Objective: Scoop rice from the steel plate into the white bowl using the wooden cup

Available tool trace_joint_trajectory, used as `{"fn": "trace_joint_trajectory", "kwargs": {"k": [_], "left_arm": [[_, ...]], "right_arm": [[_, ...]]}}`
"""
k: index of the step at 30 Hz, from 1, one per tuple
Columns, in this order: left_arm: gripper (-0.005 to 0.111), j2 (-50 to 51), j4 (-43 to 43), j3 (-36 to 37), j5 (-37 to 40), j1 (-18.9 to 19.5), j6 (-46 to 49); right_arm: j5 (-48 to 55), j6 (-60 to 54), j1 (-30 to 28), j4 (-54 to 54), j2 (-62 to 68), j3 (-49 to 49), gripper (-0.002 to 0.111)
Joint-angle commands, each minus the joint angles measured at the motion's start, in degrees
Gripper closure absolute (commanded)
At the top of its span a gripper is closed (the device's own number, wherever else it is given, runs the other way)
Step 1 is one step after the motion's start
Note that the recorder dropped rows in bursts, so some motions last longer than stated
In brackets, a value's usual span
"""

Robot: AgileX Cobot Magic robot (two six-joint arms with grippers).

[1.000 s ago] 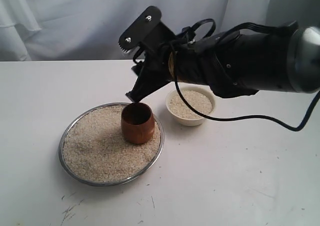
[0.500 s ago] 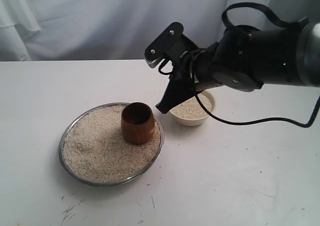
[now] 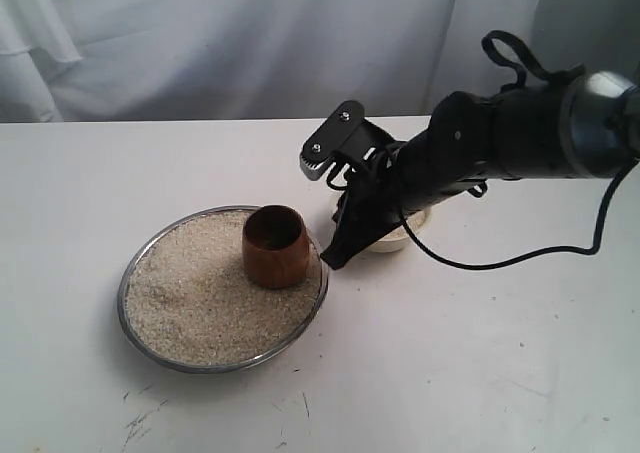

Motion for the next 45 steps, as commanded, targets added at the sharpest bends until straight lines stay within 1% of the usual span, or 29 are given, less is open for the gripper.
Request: {"fn": "trace_joint_trajectory", "kwargs": {"k": [1, 7, 20, 32, 37, 42, 45], "left_arm": [[0.107, -0.2, 0.0, 0.3, -0.4, -0.2, 0.0], [0.107, -0.2, 0.0, 0.3, -0.4, -0.2, 0.0], [0.107, -0.2, 0.0, 0.3, -0.4, -0.2, 0.0], [0.107, -0.2, 0.0, 0.3, -0.4, -0.2, 0.0], [0.107, -0.2, 0.0, 0.3, -0.4, -0.2, 0.0], [0.107, -0.2, 0.0, 0.3, -0.4, -0.2, 0.0], [0.107, -0.2, 0.0, 0.3, -0.4, -0.2, 0.0]], "right_arm": [[-2.5, -0.5, 0.8, 0.8, 1.0, -0.2, 0.108], [-4.5, -0.5, 2.3, 1.1, 2.6, -1.4, 0.108], [1.9, 0.6, 4.4, 2.9, 4.3, -6.3, 0.108], [2.2, 3.6, 8.6, 3.8, 4.3, -6.9, 0.108], [2.3, 3.9, 8.7, 4.1, 3.6, -6.9, 0.108], [3.9, 4.5, 8.7, 4.1, 0.0, -6.9, 0.108], [5.0, 4.5, 8.7, 6.4, -0.6, -6.9, 0.108]]}}
